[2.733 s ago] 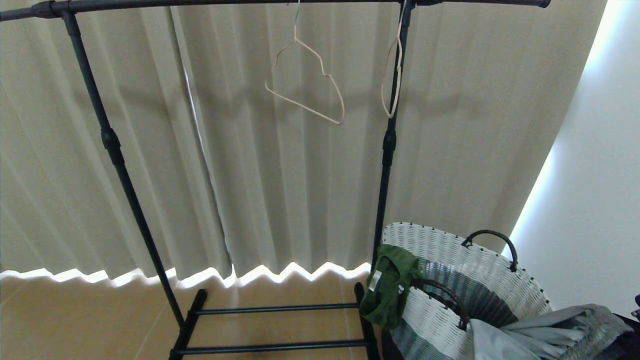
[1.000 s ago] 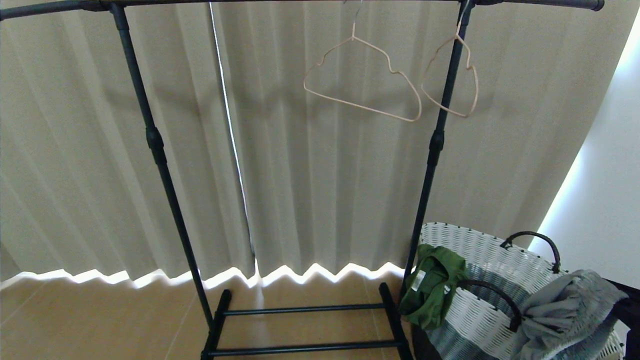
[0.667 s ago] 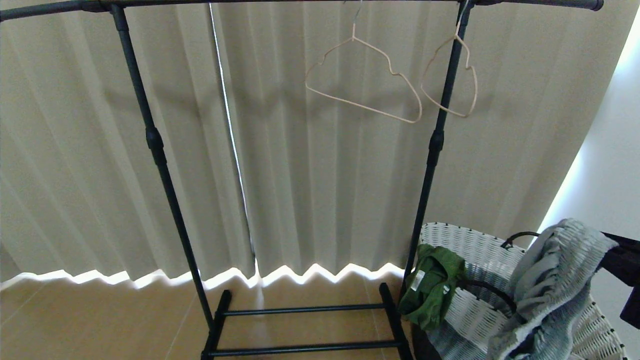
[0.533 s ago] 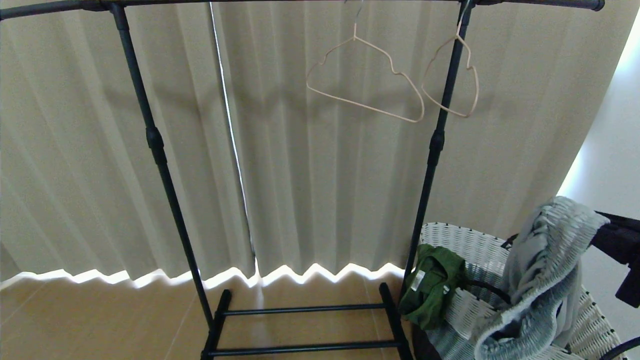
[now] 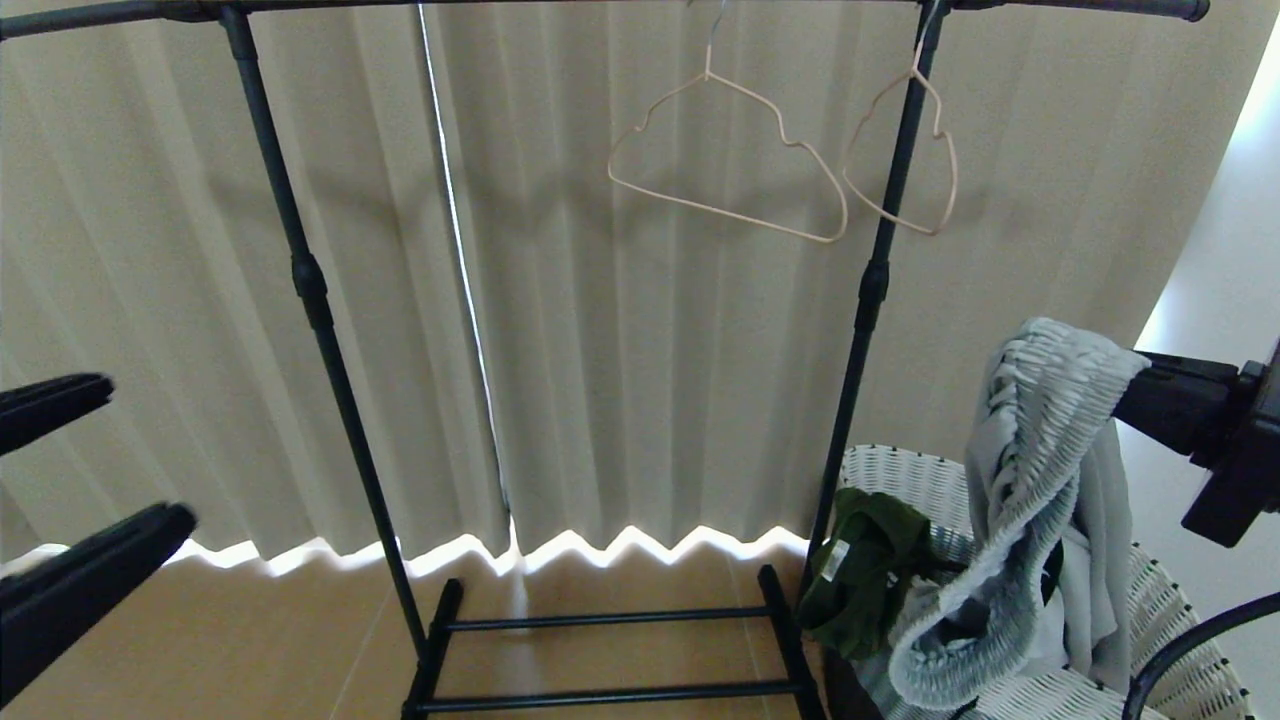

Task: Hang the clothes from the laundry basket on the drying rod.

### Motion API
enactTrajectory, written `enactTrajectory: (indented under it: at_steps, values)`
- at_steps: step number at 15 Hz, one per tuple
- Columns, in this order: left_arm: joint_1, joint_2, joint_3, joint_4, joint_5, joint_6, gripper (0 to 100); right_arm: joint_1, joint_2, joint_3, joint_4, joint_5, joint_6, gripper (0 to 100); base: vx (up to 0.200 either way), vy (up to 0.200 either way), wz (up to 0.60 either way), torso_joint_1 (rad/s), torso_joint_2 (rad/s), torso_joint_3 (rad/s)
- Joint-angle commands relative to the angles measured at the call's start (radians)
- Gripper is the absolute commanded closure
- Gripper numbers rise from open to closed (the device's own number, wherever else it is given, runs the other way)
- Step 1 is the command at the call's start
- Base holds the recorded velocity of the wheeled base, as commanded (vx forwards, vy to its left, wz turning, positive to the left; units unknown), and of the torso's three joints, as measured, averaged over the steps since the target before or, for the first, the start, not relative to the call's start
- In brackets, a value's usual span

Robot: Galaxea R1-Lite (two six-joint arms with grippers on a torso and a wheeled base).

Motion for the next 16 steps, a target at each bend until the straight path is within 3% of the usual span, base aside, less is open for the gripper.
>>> enactTrajectory:
  at_steps: [1, 5, 8, 10, 12, 14, 16]
  values:
    - [-0.280, 0.389, -0.082, -0.164, 0.132, -0.009, 0, 0.003, 0.020, -0.041, 0.000, 0.001, 0.009, 100, 0.000, 0.000, 0.00, 0.000, 0.00, 0.000]
    - [-0.580, 0.633, -0.078, -0.302, 0.382, -0.037, 0, 0.014, 0.025, -0.106, -0.002, 0.003, 0.011, 100, 0.000, 0.000, 0.00, 0.000, 0.00, 0.000]
    - [-0.693, 0.730, -0.088, -0.355, 0.391, -0.074, 0, 0.028, 0.022, -0.122, -0.002, 0.004, 0.021, 100, 0.000, 0.000, 0.00, 0.000, 0.00, 0.000]
    - [-0.748, 0.857, -0.104, -0.449, 0.394, -0.094, 0, 0.029, 0.019, -0.126, -0.008, 0.004, 0.023, 100, 0.000, 0.000, 0.00, 0.000, 0.00, 0.000]
    - [-0.754, 0.951, -0.133, -0.515, 0.399, -0.094, 0, 0.049, 0.014, -0.126, -0.039, 0.027, 0.023, 100, 0.000, 0.000, 0.00, 0.000, 0.00, 0.000]
    - [-0.762, 0.990, -0.167, -0.516, 0.413, -0.097, 0, 0.065, 0.012, -0.126, -0.046, 0.030, 0.026, 100, 0.000, 0.000, 0.00, 0.000, 0.00, 0.000]
    - [-0.802, 1.053, -0.257, -0.518, 0.425, -0.154, 0, 0.085, 0.012, -0.126, -0.051, 0.032, 0.027, 100, 0.000, 0.000, 0.00, 0.000, 0.00, 0.000]
